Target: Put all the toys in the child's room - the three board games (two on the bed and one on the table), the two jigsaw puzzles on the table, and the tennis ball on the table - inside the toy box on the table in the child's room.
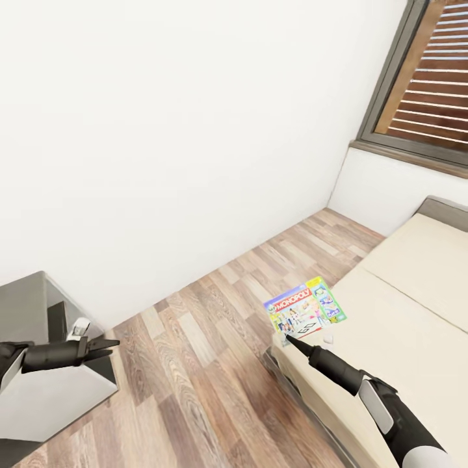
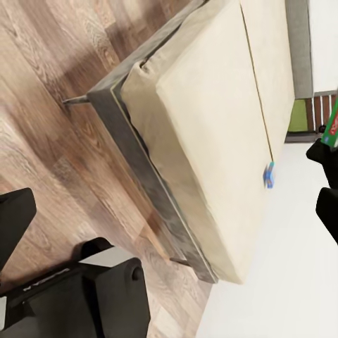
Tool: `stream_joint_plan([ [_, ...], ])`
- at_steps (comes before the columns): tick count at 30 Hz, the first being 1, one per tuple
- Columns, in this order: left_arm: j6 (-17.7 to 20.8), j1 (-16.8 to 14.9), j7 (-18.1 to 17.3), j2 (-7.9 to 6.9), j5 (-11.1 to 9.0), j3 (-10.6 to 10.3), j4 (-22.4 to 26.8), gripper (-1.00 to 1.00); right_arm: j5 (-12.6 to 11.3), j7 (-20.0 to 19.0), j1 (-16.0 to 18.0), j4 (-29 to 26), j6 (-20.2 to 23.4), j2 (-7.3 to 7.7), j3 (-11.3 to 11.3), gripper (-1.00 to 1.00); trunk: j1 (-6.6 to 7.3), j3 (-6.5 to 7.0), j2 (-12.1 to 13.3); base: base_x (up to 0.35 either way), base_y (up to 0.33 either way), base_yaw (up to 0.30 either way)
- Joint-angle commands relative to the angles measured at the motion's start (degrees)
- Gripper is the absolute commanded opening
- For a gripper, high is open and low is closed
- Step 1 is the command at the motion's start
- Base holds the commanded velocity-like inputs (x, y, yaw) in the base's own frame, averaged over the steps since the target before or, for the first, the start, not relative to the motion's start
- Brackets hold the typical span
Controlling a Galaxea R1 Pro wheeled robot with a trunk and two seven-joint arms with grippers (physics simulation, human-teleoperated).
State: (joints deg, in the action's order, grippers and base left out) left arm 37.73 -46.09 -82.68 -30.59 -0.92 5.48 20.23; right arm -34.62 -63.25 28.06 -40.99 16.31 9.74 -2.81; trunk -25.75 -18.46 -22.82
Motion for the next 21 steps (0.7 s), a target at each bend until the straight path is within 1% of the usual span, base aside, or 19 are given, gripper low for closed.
stream_joint_plan([
  [1,0.6,-0.1,-0.2,0.00,0.0,0.1,0.0,1.00,-0.4,-0.2,0.0,0.0,0.6,0.01,0.0,-1.00,-0.03,-0.01,-0.1,0.000,0.000,0.154],
  [21,0.6,-0.1,-0.2,0.04,0.0,0.1,0.0,1.00,-0.4,-0.2,0.0,0.4,0.5,0.01,0.0,-1.00,-0.03,1.72,-0.1,0.000,0.000,0.154],
])
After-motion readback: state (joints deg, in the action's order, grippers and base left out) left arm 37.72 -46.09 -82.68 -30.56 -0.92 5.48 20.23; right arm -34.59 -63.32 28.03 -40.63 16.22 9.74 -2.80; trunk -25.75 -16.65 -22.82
